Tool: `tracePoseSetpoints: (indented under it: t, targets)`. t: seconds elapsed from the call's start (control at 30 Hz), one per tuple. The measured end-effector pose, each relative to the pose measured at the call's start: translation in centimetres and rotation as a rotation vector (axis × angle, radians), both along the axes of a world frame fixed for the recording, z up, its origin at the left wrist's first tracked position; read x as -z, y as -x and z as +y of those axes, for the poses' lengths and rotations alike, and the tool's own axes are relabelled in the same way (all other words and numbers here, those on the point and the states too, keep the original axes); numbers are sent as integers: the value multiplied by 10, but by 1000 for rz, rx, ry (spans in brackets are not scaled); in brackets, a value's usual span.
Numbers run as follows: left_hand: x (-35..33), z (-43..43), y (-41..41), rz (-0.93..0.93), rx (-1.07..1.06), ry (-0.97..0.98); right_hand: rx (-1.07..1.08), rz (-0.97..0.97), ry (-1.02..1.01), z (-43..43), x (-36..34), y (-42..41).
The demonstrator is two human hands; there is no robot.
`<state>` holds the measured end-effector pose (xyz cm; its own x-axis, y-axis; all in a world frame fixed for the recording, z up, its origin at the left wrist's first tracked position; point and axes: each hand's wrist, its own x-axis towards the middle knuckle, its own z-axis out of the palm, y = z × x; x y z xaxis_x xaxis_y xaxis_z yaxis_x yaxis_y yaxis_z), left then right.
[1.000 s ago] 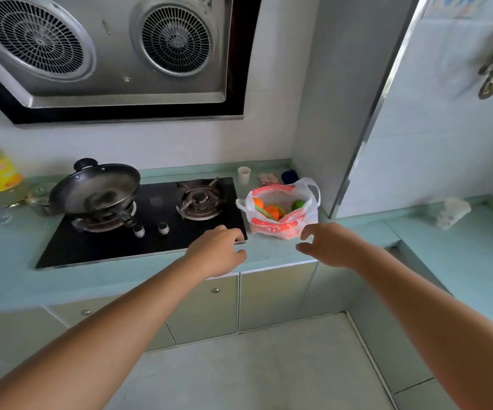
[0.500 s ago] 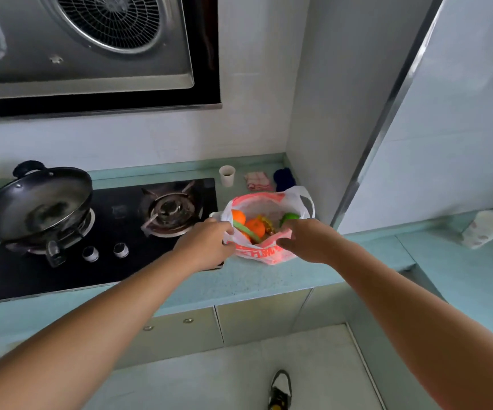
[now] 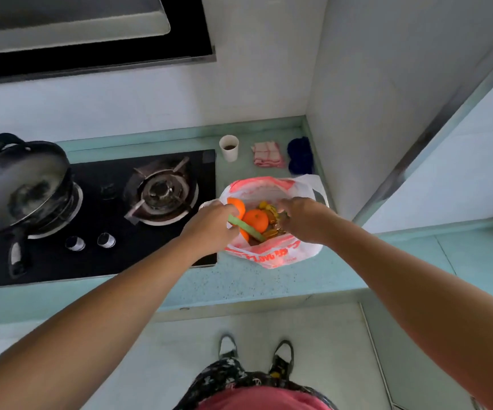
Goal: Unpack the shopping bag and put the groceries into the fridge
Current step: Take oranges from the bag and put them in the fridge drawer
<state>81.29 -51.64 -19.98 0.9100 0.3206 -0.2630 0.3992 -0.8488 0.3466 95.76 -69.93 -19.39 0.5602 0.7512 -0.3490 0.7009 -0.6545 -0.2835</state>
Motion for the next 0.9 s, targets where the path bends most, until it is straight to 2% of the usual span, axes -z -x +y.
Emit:
tracePoseSetpoints:
  t: [0.2, 0.57, 0.73, 0.9]
  targets:
    - [23, 18, -34, 37, 59, 51, 35, 66, -37, 12, 25, -20]
    - [85, 44, -103, 129, 306, 61, 200, 103, -31, 23, 49, -28]
    - [115, 34, -127, 153, 450, -41, 258, 128, -82, 15, 47, -19]
    - [144, 22, -139, 203, 624, -316, 273, 90, -76, 7, 42, -11]
